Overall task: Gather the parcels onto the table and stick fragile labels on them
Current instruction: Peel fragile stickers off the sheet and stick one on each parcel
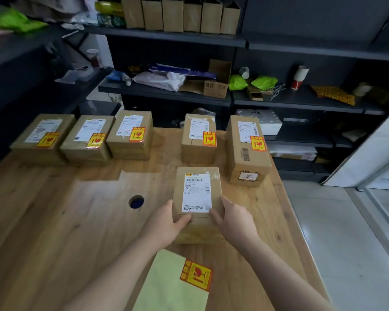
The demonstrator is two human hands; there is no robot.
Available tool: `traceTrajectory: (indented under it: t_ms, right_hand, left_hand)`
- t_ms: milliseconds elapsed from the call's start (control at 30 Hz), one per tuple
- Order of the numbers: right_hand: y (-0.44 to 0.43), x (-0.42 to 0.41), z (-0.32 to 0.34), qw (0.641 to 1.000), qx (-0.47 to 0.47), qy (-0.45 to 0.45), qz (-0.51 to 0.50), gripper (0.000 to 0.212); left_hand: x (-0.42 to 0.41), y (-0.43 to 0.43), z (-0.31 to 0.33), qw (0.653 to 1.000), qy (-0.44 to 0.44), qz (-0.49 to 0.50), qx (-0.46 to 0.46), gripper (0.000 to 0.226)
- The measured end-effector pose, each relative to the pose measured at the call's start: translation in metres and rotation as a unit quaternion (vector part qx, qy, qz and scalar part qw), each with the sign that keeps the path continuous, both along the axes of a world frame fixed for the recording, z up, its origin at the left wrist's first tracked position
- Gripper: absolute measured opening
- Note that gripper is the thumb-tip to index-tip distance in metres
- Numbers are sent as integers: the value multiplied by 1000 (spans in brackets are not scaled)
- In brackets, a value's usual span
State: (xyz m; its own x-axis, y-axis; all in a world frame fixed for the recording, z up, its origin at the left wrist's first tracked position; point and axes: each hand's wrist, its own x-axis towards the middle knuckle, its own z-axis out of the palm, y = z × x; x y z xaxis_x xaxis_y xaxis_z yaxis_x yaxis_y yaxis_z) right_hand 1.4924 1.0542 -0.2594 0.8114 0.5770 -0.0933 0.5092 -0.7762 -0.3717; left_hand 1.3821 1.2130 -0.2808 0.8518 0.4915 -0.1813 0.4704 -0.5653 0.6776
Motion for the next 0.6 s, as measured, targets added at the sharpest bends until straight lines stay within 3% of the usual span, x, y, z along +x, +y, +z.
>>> traceTrajectory:
  t_ms: [233,600]
  right_hand:
    - [50,-111,9,999,45,-4,21,35]
    - [121,-239,-28,999,46,14,13,41]
  left_hand:
    - [-115,50,11,997,-66,42,6,41]
    - [-243,114,-17,998,-30,46,7,45]
